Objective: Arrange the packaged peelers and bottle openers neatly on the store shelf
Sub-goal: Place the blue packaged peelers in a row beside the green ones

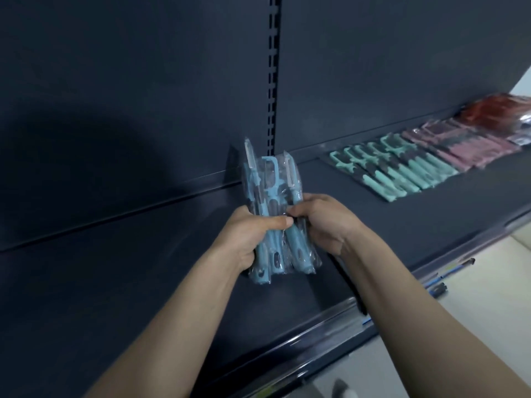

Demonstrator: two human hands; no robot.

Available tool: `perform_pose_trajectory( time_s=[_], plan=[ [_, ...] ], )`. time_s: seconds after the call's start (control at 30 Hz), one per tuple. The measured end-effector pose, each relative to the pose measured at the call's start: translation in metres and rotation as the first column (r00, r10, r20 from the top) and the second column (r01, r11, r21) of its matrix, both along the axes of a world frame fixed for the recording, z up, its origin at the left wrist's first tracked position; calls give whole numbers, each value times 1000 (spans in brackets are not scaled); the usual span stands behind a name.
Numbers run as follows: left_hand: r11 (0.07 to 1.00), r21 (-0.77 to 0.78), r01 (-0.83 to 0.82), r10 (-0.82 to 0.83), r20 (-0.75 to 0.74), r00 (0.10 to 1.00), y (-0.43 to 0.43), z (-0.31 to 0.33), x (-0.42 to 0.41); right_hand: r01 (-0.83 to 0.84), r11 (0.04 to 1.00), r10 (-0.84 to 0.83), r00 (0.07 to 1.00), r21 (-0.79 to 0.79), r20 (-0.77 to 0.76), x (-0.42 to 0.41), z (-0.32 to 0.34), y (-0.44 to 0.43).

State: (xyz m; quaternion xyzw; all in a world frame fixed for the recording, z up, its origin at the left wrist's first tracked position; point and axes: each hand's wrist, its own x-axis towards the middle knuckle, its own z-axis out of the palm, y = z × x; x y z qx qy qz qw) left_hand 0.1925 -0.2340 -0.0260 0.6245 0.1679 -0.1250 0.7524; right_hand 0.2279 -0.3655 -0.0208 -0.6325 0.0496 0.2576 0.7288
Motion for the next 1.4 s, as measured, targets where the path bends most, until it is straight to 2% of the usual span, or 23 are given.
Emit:
perform_pose_trajectory(
  time_s=[0.17,0.3,0.37,0.6,0.83,1.03,1.2,1.4],
  plan=[
    [996,36,-80,81,-6,997,-44,1,18,-107,994,107,993,-12,49,27,0,-40],
    [987,55,-150,153,-47,987,-82,1,33,-24,961,78,980,-277,185,57,-3,-85],
    [978,68,-195,199,-59,978,-98,0,40,16,933,75,969,-361,237,72,-6,-104],
    [935,61,-349,353,-57,934,-120,-3,42,78,862,108,937,-500,333,104,-16,-128],
    [944,63,-323,326,-37,945,-110,-5,55,213,800,61,901,-561,429,128,-9,-120],
    [972,51,-227,228,-7,974,-101,-7,71,215,764,87,900,-609,427,137,-12,-115],
    [974,68,-217,218,-2,976,-100,-7,79,217,741,129,883,-636,451,145,-19,-113],
    [957,49,-285,286,-22,958,-105,-9,87,227,581,321,818,-781,477,147,-28,-119]
  ],
)
